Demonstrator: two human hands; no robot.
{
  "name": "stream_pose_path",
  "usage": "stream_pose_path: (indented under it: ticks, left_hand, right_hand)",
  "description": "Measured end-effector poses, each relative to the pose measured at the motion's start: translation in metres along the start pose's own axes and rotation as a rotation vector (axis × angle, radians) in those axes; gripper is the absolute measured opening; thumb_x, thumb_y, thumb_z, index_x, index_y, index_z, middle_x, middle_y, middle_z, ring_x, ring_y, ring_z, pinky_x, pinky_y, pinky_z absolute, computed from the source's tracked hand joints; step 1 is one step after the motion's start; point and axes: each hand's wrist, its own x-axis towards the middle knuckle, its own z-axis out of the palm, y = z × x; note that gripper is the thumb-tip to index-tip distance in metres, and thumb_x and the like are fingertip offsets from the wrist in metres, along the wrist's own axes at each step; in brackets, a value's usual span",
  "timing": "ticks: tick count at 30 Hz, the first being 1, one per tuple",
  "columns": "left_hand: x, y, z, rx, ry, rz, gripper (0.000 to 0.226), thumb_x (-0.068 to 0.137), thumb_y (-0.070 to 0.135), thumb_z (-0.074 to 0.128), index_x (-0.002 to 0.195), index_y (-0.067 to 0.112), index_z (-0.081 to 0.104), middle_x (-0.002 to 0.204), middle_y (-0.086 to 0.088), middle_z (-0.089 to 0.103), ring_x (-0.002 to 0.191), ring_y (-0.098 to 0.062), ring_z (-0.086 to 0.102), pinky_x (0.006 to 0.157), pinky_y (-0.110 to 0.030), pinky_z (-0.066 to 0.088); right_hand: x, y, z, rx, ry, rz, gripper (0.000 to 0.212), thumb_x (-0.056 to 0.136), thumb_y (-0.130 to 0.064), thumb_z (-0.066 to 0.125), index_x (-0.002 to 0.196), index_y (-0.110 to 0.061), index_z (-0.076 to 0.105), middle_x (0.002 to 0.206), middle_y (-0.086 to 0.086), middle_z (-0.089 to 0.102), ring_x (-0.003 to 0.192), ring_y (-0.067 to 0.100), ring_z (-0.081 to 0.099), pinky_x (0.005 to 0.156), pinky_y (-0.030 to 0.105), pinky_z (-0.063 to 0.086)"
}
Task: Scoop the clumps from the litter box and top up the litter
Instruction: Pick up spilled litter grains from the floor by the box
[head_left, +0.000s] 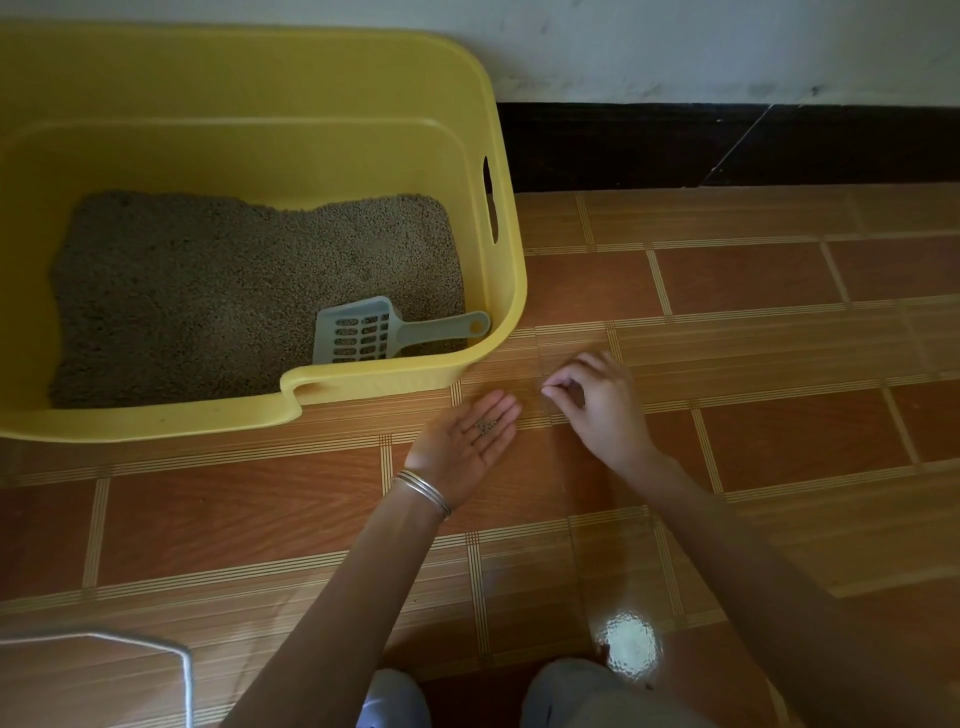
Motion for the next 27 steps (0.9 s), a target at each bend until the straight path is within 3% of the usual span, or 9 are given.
stream_pose_path:
  ticks: [3, 5, 10, 13, 18, 24, 27]
  left_hand:
    - [-0.001, -0.002, 0.005, 0.028, 0.005, -0.001, 0.035, 0.098, 0.016, 0.034, 0.114, -0.005, 0.057, 0.115, -0.019, 0.062, 0.107, -0.028, 0.059, 0.094, -0.038, 0.043]
    - [-0.001, -0.003, 0.007, 0.032, 0.014, 0.005, 0.034, 0.098, 0.016, 0.034, 0.109, -0.005, 0.059, 0.110, -0.018, 0.063, 0.103, -0.027, 0.059, 0.093, -0.038, 0.043]
    - [-0.001, 0.002, 0.003, -0.010, -0.007, -0.005, 0.038, 0.098, 0.016, 0.031, 0.117, -0.005, 0.055, 0.119, -0.020, 0.061, 0.108, -0.029, 0.059, 0.090, -0.038, 0.046]
    - [-0.001, 0.005, -0.002, -0.033, 0.005, 0.006, 0.037, 0.098, 0.016, 0.033, 0.116, -0.005, 0.056, 0.119, -0.021, 0.062, 0.108, -0.029, 0.060, 0.089, -0.037, 0.047]
    - [0.000, 0.005, -0.005, -0.031, 0.013, 0.005, 0.037, 0.097, 0.016, 0.034, 0.117, -0.005, 0.056, 0.119, -0.020, 0.062, 0.109, -0.029, 0.059, 0.090, -0.037, 0.046]
    - [0.000, 0.005, -0.006, -0.027, -0.002, 0.007, 0.036, 0.097, 0.015, 0.034, 0.118, -0.005, 0.056, 0.120, -0.020, 0.061, 0.111, -0.029, 0.058, 0.093, -0.037, 0.045]
    - [0.000, 0.006, -0.006, -0.020, -0.004, 0.013, 0.035, 0.097, 0.015, 0.035, 0.116, -0.005, 0.056, 0.120, -0.020, 0.061, 0.110, -0.029, 0.059, 0.093, -0.037, 0.045]
  right_hand:
    - [-0.004, -0.020, -0.004, 0.266, -0.059, -0.013, 0.012, 0.080, -0.025, 0.067, 0.083, -0.014, 0.070, 0.082, -0.010, 0.058, 0.085, 0.007, 0.048, 0.080, 0.020, 0.037]
    - [-0.006, -0.025, -0.004, 0.285, -0.102, -0.065, 0.020, 0.080, -0.032, 0.064, 0.086, -0.015, 0.072, 0.082, -0.006, 0.062, 0.084, 0.010, 0.050, 0.082, 0.017, 0.034]
    - [0.004, -0.006, 0.002, 0.208, 0.023, 0.077, 0.011, 0.078, -0.020, 0.070, 0.088, -0.017, 0.073, 0.080, -0.002, 0.067, 0.081, 0.006, 0.051, 0.084, 0.038, 0.043]
    - [0.009, 0.007, 0.009, 0.151, -0.033, 0.154, 0.013, 0.073, -0.024, 0.075, 0.086, -0.020, 0.072, 0.082, -0.004, 0.066, 0.085, 0.020, 0.057, 0.080, 0.044, 0.048]
    - [0.011, 0.006, 0.014, 0.126, -0.054, 0.155, 0.017, 0.067, -0.027, 0.078, 0.083, -0.020, 0.073, 0.084, -0.005, 0.062, 0.091, 0.022, 0.055, 0.081, 0.040, 0.047]
    - [0.009, 0.002, 0.018, 0.082, -0.012, 0.092, 0.010, 0.071, -0.025, 0.077, 0.077, -0.018, 0.072, 0.077, -0.004, 0.062, 0.083, 0.020, 0.054, 0.075, 0.032, 0.041]
    - [0.005, 0.001, 0.019, 0.000, -0.008, 0.038, 0.007, 0.077, -0.024, 0.072, 0.077, -0.017, 0.070, 0.073, -0.002, 0.060, 0.079, 0.021, 0.052, 0.072, 0.035, 0.041]
